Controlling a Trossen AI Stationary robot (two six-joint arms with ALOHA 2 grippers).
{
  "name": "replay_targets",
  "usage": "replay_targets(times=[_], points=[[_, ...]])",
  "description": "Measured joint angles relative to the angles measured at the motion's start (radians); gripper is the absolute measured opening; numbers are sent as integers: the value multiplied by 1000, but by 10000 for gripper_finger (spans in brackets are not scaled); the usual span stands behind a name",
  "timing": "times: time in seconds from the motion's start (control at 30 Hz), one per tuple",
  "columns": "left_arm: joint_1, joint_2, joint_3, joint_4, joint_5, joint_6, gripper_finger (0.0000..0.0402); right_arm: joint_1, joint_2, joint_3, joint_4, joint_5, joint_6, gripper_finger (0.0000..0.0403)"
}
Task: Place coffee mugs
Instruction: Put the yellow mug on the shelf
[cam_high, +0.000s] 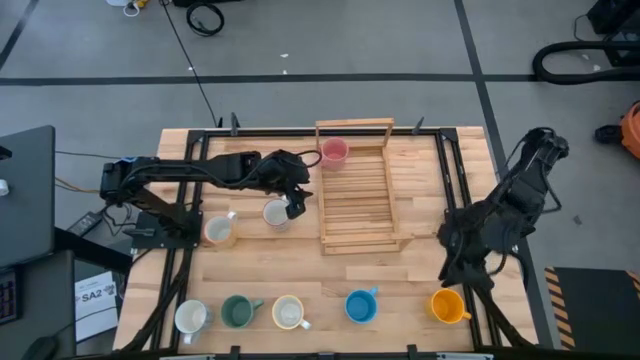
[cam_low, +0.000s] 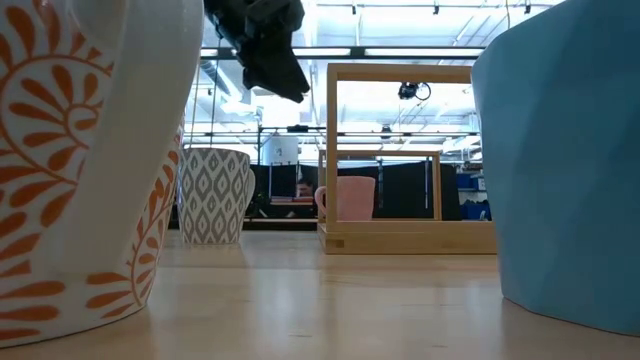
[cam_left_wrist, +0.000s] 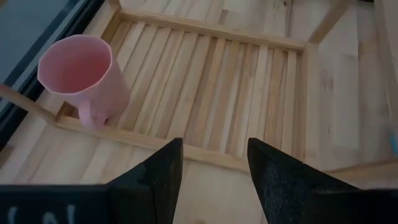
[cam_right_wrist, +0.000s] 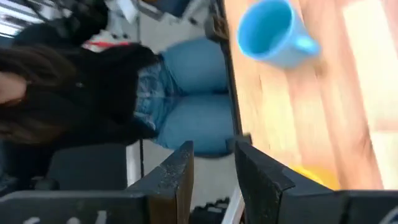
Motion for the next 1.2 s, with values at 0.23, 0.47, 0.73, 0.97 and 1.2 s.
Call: replay_targets(times=[0.23, 0.47, 0.73, 0.97, 1.2], points=[[0, 0, 0, 0, 0, 0, 187, 60, 65, 0, -189, -15, 177, 122], [0, 0, 0, 0, 0, 0, 187, 94, 134, 0, -262, -56, 243, 122], [0, 0, 0, 0, 0, 0, 187, 121, 240, 0, -282, -57, 237, 122], [0, 0, 0, 0, 0, 0, 187, 128, 333, -1, -301, -58, 232, 122], [0, 0, 0, 0, 1, 0, 187, 128, 397, -1, -329, -59, 183, 122]])
